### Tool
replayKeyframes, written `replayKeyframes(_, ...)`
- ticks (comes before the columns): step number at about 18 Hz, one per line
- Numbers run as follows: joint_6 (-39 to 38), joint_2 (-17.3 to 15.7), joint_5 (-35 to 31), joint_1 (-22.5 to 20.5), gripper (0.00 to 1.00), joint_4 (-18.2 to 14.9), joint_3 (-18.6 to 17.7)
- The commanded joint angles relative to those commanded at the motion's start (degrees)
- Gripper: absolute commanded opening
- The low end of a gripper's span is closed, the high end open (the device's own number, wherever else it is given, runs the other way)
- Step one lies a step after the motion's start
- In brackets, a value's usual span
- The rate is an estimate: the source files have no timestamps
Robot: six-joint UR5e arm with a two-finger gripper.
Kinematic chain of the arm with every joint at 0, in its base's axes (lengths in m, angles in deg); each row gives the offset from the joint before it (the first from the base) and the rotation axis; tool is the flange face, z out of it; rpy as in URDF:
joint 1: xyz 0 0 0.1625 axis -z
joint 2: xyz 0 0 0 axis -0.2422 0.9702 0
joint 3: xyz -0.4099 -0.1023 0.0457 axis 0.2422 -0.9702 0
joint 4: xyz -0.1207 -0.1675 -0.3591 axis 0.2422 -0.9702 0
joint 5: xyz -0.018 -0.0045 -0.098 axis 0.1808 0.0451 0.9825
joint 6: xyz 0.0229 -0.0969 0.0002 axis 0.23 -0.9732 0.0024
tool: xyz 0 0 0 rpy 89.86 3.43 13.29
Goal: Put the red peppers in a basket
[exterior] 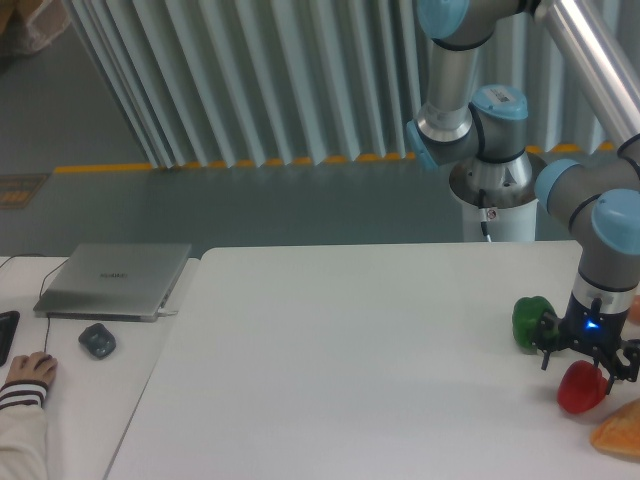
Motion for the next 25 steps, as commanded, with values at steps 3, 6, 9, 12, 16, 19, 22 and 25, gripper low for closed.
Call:
replayKeyframes(3, 0.1, 0.1, 0.0, 0.0, 0.58, -0.1, -0.1)
replayKeyframes(6, 0.1, 0.3, -1.4, 0.0, 0.58, 0.1, -0.1)
replayKeyframes(9, -0.3, 0.3, -2.4, 0.3, 0.43, 0.5, -0.2)
replayKeyframes(12, -0.4, 0.1, -2.4, 0.3, 0.43, 0.5, -0.1)
replayKeyframes(16, -0.4, -1.7, -2.0, 0.4, 0.43, 0.4, -0.1)
replayKeyframes(19, -0.4, -4.5, -0.8, 0.2, 0.43, -0.3, -0.2)
replayKeyframes(22, -0.6, -6.0, 0.3, 0.4, 0.44, -1.2, -0.5)
replayKeyframes(25, 0.1, -6.4, 0.3, -1.3, 0.44, -1.3, -0.1)
